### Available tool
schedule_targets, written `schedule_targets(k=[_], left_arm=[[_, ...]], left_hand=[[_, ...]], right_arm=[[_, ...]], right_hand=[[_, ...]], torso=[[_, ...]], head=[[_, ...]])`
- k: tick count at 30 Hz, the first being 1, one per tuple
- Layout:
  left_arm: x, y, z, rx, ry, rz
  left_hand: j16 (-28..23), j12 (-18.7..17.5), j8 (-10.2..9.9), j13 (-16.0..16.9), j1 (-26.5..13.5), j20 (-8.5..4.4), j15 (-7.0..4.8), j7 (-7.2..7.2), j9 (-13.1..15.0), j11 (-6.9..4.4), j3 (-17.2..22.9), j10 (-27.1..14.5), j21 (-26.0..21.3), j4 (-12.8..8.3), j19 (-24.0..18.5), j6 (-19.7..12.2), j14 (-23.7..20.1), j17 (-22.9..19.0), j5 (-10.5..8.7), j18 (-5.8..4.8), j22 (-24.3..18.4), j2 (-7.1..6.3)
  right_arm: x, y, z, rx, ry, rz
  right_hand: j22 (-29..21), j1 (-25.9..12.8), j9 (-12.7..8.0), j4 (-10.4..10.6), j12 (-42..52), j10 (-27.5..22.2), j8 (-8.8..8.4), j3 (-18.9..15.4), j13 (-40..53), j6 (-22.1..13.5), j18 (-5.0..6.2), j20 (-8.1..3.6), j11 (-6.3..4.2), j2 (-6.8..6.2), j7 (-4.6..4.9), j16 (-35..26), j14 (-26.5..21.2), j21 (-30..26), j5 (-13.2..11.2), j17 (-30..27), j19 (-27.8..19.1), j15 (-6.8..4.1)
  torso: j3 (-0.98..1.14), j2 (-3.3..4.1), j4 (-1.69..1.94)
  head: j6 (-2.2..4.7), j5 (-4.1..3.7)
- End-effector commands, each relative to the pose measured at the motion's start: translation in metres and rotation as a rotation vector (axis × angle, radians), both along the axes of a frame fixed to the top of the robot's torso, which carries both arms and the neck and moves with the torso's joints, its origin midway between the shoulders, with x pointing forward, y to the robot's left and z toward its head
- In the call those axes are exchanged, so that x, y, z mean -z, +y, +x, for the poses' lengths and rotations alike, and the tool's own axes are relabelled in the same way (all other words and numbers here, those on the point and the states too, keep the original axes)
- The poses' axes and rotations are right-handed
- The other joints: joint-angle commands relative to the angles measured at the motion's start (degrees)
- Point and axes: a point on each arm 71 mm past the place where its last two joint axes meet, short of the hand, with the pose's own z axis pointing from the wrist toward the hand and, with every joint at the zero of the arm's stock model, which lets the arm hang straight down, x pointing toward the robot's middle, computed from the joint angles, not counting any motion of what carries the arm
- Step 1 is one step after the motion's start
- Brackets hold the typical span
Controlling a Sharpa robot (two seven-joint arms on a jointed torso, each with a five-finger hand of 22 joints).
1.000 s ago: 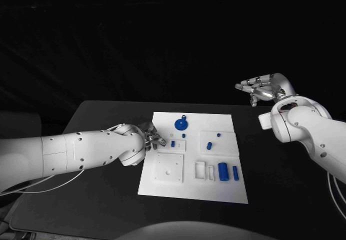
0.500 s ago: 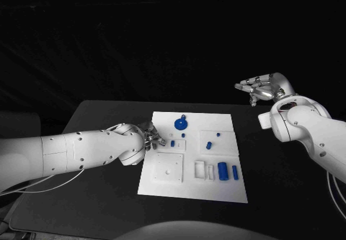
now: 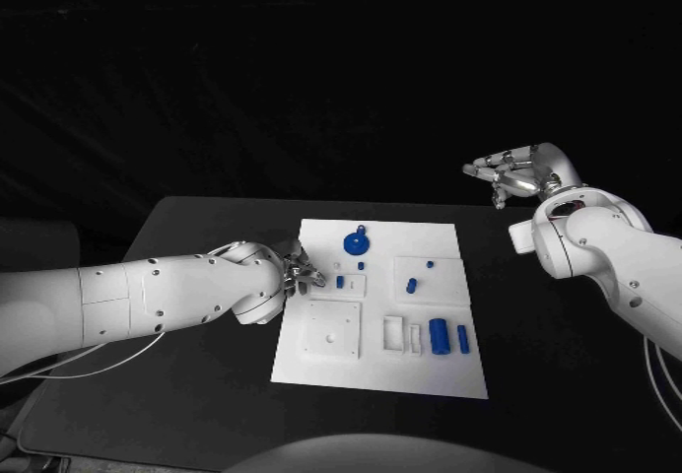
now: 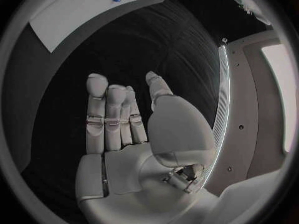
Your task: Assemble the parts on the task board
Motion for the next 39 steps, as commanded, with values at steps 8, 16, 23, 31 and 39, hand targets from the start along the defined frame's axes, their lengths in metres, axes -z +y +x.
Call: schedule_targets(k=[8, 16, 23, 31, 39], left_arm=[[0.005, -0.001, -0.002, 0.016, 0.075, -0.011], [-0.001, -0.005, 0.005, 0.026, 0.106, -0.014], [-0.009, -0.009, 0.014, 0.031, 0.109, -0.018], [-0.017, -0.013, 0.024, 0.046, 0.125, -0.015], [-0.023, -0.016, 0.031, 0.084, 0.185, 0.010]], left_hand=[[0.13, -0.37, 3.96, 1.07, 0.01, 0.18, -0.18, -7.39, -3.34, -1.21, -0.41, 1.97, -0.25, -0.42, 0.23, 10.79, 0.07, -0.66, -0.37, 0.48, 0.18, 0.56], [0.03, -0.25, 4.18, 1.15, -0.19, 0.20, -0.17, -7.39, -3.48, -1.21, -0.34, 1.96, -0.31, -0.26, 0.17, 10.67, 0.01, -0.98, -0.68, 0.45, 0.20, 0.89], [-0.19, -0.37, 4.39, 1.09, 0.10, 0.18, -0.14, -7.35, -3.56, -1.21, -0.33, 1.96, -0.39, -0.37, 0.13, 10.46, -0.01, -1.35, -1.11, 0.41, 0.21, 1.10], [-0.29, -0.38, 4.51, 1.06, 0.36, 0.17, -0.12, -7.33, -3.63, -1.21, -0.41, 1.97, -0.47, -0.41, 0.07, 10.34, -0.01, -1.50, -1.31, 0.38, 0.21, 1.14], [-0.35, -0.38, 4.67, 1.01, 0.68, 0.10, -0.08, -7.29, -3.67, -1.19, -0.33, 1.97, -0.51, -0.74, 0.01, 10.21, -0.01, -1.56, -1.17, 0.28, 0.27, 1.20]], right_arm=[[0.002, 0.001, 0.001, -0.013, 0.014, -0.003], [0.004, 0.002, 0.002, -0.017, 0.023, -0.001], [0.005, 0.003, 0.002, -0.019, 0.028, 0.003], [0.006, 0.003, 0.003, -0.019, 0.034, 0.004], [0.008, 0.004, 0.004, -0.020, 0.040, 0.004]], right_hand=[[2.43, -0.32, 0.00, 0.39, -0.18, -0.36, -0.02, 0.04, -0.11, 0.39, 0.15, 0.01, 0.02, -0.04, -0.20, -0.08, -0.51, -0.33, 0.71, -0.09, 0.34, -0.08], [2.41, -0.64, -0.02, 0.63, -0.19, -0.38, -0.03, -0.15, -0.12, 0.34, 0.14, 0.01, 0.04, -0.17, -0.19, -0.09, -0.55, -0.47, 1.15, -0.10, 0.32, -0.08], [2.40, -0.69, -0.01, 0.82, -0.17, -0.40, -0.02, -0.24, -0.12, 0.33, 0.14, 0.02, 0.03, -0.17, -0.19, -0.07, -0.55, -0.52, 1.35, -0.10, 0.31, -0.07], [2.40, -0.69, -0.01, 0.82, -0.17, -0.40, -0.02, -0.24, -0.12, 0.33, 0.14, 0.02, 0.03, -0.17, -0.19, -0.07, -0.55, -0.52, 1.35, -0.10, 0.31, -0.07], [2.42, -0.53, 0.00, 0.89, -0.15, -0.43, -0.02, -0.27, -0.11, 0.34, 0.14, 0.02, 0.04, -0.11, -0.19, -0.06, -0.57, -0.53, 1.38, -0.11, 0.31, -0.07]], torso=[[0.03, 0.00, -0.04], [0.08, 0.04, -0.04], [0.06, 0.05, -0.07], [0.05, 0.03, -0.03], [0.06, 0.04, -0.03]], head=[[-0.08, -0.12], [-0.10, -0.23], [-0.11, -0.20], [-0.10, -0.34], [-0.22, -0.32]])
